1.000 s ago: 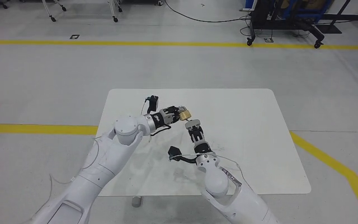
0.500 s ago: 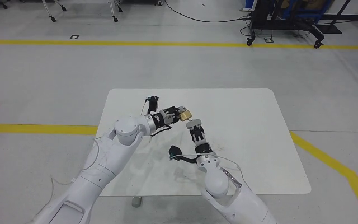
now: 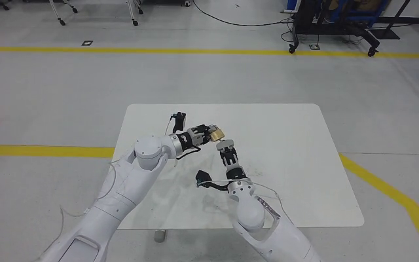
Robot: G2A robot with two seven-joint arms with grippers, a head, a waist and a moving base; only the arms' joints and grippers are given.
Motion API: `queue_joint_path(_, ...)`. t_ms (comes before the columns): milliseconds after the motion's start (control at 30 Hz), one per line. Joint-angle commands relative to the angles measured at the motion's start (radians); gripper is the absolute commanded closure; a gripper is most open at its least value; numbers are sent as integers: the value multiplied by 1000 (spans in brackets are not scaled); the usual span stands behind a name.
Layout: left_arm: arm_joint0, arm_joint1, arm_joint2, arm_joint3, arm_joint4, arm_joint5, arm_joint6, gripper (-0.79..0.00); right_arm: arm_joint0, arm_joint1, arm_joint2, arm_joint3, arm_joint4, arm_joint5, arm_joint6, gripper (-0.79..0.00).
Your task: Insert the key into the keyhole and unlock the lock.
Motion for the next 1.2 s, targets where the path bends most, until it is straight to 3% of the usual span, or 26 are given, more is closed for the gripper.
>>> queue_joint_path(0, 2, -1, -2, -1, 2, -1, -1, 0, 3, -4, -5, 5, -8, -3, 4, 0)
queue_joint_path(433, 7, -7, -16, 0, 12, 1, -28, 0, 24, -18, 16, 27, -2, -9, 7, 0)
queue_joint_path(467, 8, -8, -17, 0, 11, 1, -30, 0, 23, -18, 21, 27, 1, -8, 2, -283)
queue_joint_path(500, 8, -8, -19, 2, 11, 3, -31, 0, 21, -18, 26, 25, 4, -7, -2, -785)
queue_joint_path(733, 6, -13, -29, 15, -1, 17, -24, 0, -22, -14, 62, -30, 30, 8, -57, -785)
queue_joint_path(900, 8, -15, -42, 19, -4, 12, -15, 0, -67, 3, 142, -81, 186, -3, -278, -785)
queue_joint_path(1167, 12, -15, -74, 26, -19, 21, -7, 0, -70, 5, 150, -83, 189, -7, -289, -785)
